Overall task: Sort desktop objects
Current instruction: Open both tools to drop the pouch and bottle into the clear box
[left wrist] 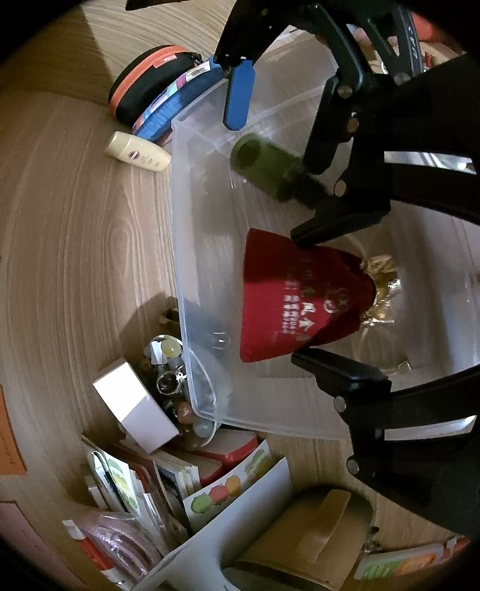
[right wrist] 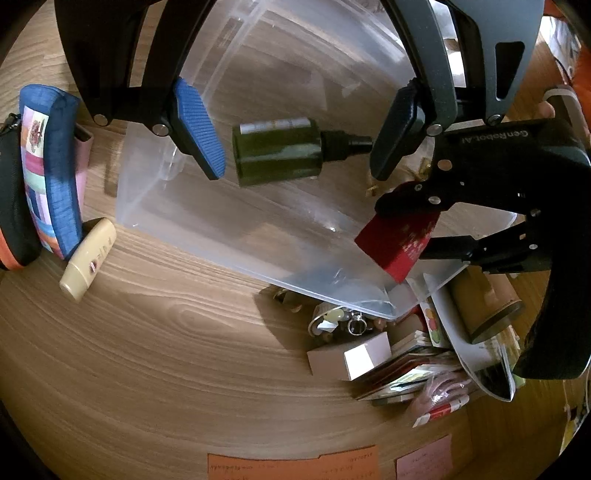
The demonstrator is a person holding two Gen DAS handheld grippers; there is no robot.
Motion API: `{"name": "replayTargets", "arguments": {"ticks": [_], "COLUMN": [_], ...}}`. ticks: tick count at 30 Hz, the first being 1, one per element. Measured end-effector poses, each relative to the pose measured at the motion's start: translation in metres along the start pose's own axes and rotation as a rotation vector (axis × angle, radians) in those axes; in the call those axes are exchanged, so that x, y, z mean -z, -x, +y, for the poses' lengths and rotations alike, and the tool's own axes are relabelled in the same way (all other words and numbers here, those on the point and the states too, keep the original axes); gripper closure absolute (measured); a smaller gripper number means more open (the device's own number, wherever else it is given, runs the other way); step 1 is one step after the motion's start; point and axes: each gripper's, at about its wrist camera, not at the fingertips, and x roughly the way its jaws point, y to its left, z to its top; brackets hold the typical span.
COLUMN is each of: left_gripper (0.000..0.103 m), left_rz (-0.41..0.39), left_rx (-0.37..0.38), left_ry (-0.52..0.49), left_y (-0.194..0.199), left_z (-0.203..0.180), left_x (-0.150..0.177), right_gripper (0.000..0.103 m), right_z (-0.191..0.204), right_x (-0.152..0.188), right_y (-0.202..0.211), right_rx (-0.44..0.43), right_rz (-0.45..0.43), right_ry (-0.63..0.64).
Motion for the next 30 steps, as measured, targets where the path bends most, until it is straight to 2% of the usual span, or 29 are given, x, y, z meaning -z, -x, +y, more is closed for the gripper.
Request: {"name": "replayTargets", "arguments": {"ticks": [9,11,18,23,30], "left_gripper": [0.04,0.035,0.029,0.014,0.007], "left_rz": [-0.018,-0.029,-0.089,-0.146,-0.242], "left_rx": [-0.006,-0.008,-0.027,-0.038,-0.068], "left_ry": [0.033,0.037,0.034,0.046,0.037], "left_y": [0.013,0.018,0.044,0.069,0.108], "left_z": [0.005,0.006,0.004,0.006,0.005], "left_x": [0.001,0.001,0.001,0.003,0.012], "right_gripper": [0.021,0.021,0.02,0.019,0.011], "right_z": [0.001,0.001,-0.003,-0.01,-0.015], "right_x": [-0.001,-0.001,-0.003,-0.006,-0.008], "right_y": [0.012,0.014,0.025,0.038,0.079], "right_rx": [0.008,0.011,-0.003,-0.026,-0.053], "right_rz": [-0.045,-0.054,-0.092,-0.129,-0.226], "right_ry": [0.008,0.008,-0.01,-0.037,-0.09]}}
